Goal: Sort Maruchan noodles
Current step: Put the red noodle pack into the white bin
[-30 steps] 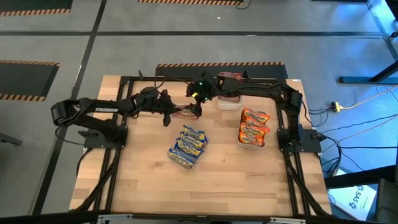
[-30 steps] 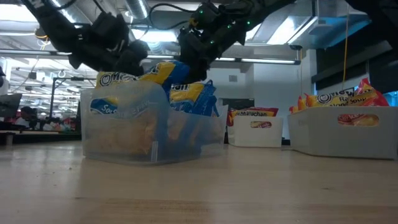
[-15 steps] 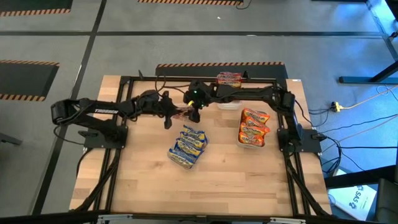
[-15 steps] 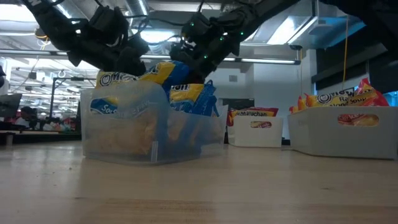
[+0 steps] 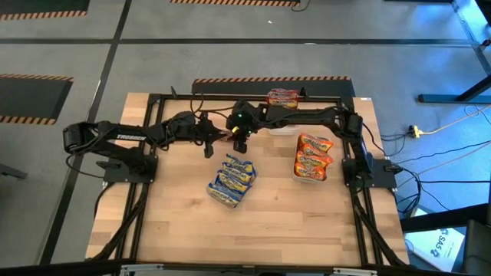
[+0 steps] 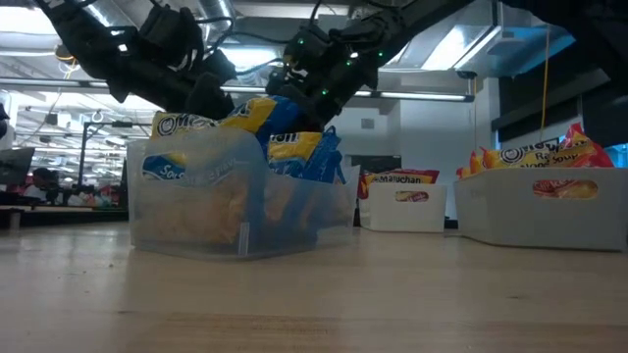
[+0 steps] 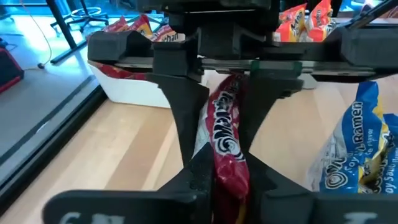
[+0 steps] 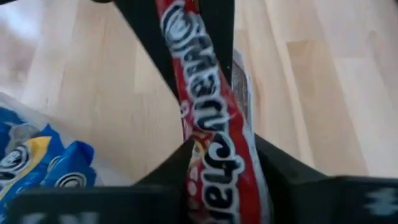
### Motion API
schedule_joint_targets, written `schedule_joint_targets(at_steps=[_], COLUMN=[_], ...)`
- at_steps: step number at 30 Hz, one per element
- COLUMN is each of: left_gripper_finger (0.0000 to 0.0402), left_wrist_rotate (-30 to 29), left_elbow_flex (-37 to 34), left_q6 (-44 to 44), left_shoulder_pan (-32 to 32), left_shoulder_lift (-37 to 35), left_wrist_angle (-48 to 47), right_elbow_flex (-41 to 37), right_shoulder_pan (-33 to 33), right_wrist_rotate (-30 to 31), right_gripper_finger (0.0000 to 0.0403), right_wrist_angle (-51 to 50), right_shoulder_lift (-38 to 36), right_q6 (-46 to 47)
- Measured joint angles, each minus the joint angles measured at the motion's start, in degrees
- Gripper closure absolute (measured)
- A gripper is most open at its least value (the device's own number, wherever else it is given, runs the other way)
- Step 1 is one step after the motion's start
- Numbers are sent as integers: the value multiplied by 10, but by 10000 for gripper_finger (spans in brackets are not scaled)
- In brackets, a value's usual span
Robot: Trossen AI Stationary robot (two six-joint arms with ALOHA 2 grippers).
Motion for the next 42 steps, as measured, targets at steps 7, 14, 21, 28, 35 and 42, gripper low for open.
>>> schedule_joint_targets(at_steps=[7, 14, 21, 28, 35, 42], left_gripper_finger=[319, 279, 278, 278, 278, 278], left_wrist_rotate=[-1, -8, -41, -41, -40, -40], left_elbow_flex=[0, 0, 0, 0, 0, 0], left_q6=[-5, -16, -16, -17, -34, -36], left_shoulder_pan=[0, 0, 0, 0, 0, 0], left_shoulder_lift=[0, -56, -140, -148, -137, -137], left_wrist_angle=[-1, -37, -113, -154, -161, -161], right_elbow_flex=[0, 0, 0, 0, -14, -97], right_shoulder_pan=[0, -5, -44, -109, -179, -212], right_wrist_rotate=[22, 20, 22, 21, -30, -52], right_gripper_finger=[360, 359, 358, 356, 356, 358], right_wrist_angle=[-5, -70, -176, -304, -352, -327], right_shoulder_lift=[-1, -57, -138, -198, -205, -203], right_q6=[-24, -53, -78, -114, -150, -179])
